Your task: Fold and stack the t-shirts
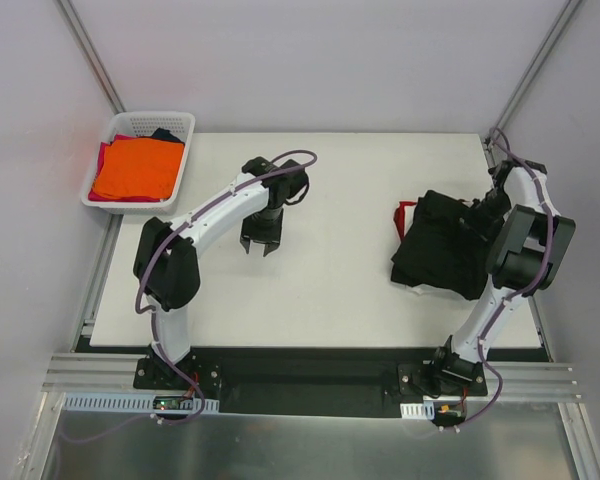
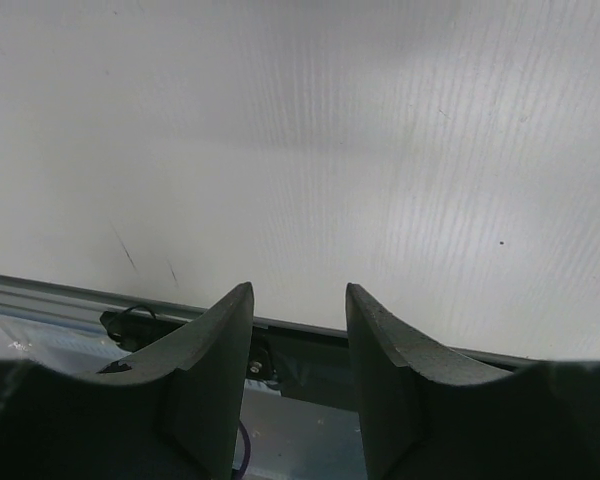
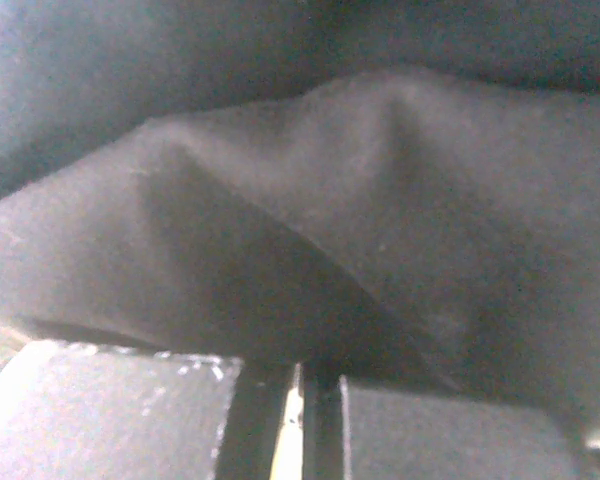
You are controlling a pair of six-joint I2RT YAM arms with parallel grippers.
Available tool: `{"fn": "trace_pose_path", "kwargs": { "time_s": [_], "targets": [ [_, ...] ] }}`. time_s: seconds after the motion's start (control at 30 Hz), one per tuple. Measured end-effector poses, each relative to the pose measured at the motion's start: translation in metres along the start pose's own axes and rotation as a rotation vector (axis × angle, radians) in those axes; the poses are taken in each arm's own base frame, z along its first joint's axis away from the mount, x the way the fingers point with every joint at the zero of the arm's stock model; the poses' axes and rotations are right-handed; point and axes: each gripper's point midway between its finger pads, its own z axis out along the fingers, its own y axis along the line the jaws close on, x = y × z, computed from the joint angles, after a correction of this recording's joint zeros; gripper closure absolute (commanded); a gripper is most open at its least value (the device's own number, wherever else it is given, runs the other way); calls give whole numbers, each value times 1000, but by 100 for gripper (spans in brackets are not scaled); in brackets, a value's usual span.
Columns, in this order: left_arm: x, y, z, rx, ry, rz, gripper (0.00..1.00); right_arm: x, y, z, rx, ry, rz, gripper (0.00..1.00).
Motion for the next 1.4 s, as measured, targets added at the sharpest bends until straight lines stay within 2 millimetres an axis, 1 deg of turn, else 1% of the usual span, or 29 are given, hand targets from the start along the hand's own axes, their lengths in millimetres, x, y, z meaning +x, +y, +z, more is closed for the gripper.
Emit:
{"fn": "trace_pose_path", "kwargs": {
  "time_s": [0.17,0.4,0.5,0.9,1.2,1.4],
  "targets": [
    [-3,-4,2,5,5,6,58,-25,-2,-5,-12,-28,15,99],
    [-2,-4,2,7,9,9,58,-56,-12,-13,-26,-71,45,99],
    [-1,-5,2,14,16,9,58,-65,-13,-14,-29,-84,45,99],
    [12,-4,12,4,67,19,58,-70,-14,-15,-29,-89,48,99],
    [21,-2,15,1,89,15,58,-89,-19,-19,-42,-116,72,99],
    [21,-1,12,6,81,13,58,-95,-21,-20,-45,-127,79,99]
  ]
}}
